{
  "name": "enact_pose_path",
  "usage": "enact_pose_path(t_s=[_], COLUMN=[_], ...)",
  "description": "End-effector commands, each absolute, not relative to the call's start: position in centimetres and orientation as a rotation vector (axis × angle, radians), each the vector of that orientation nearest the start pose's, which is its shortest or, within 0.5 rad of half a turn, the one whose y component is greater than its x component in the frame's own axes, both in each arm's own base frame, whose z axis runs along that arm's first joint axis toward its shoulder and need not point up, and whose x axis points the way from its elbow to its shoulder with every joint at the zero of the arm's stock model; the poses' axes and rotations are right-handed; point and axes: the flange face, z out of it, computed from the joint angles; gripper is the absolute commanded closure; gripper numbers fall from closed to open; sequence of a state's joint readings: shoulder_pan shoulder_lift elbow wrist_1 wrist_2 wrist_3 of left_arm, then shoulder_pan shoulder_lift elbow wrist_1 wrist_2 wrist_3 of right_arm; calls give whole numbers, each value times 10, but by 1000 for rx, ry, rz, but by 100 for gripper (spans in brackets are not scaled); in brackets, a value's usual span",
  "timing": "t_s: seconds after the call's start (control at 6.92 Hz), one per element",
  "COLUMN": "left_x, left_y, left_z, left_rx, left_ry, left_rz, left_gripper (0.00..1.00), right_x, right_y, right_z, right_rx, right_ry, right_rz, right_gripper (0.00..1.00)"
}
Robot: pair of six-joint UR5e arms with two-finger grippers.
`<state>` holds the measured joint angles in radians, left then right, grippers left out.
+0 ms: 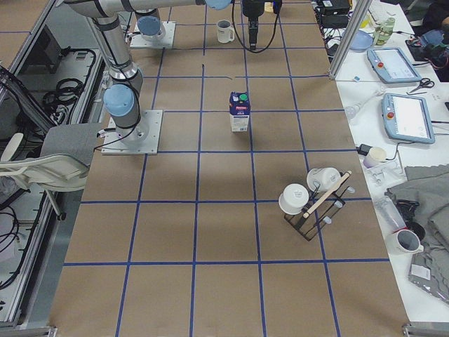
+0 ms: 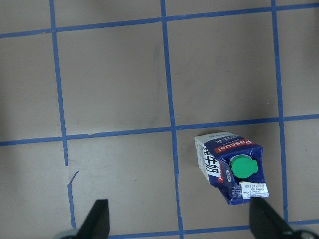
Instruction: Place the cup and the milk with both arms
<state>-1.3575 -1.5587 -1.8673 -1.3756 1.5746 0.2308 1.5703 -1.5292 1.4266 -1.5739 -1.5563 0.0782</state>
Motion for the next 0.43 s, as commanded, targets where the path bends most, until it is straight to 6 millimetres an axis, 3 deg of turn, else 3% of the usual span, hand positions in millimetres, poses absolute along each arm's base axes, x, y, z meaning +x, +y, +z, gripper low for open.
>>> enact_pose_path(t_s=[0.0, 0.29], left_x=[-8, 9], left_y=[-455, -444], left_z=[298, 264], left_rx=[-2, -54], left_ry=[3176, 3183], left_rz=[197, 226], left_gripper=[9, 9], right_x=[134, 134], right_y=[-518, -518], right_z=[539, 537], right_rx=[123, 121], right_ry=[3117, 3116], right_rz=[-164, -159], right_gripper=[0, 0])
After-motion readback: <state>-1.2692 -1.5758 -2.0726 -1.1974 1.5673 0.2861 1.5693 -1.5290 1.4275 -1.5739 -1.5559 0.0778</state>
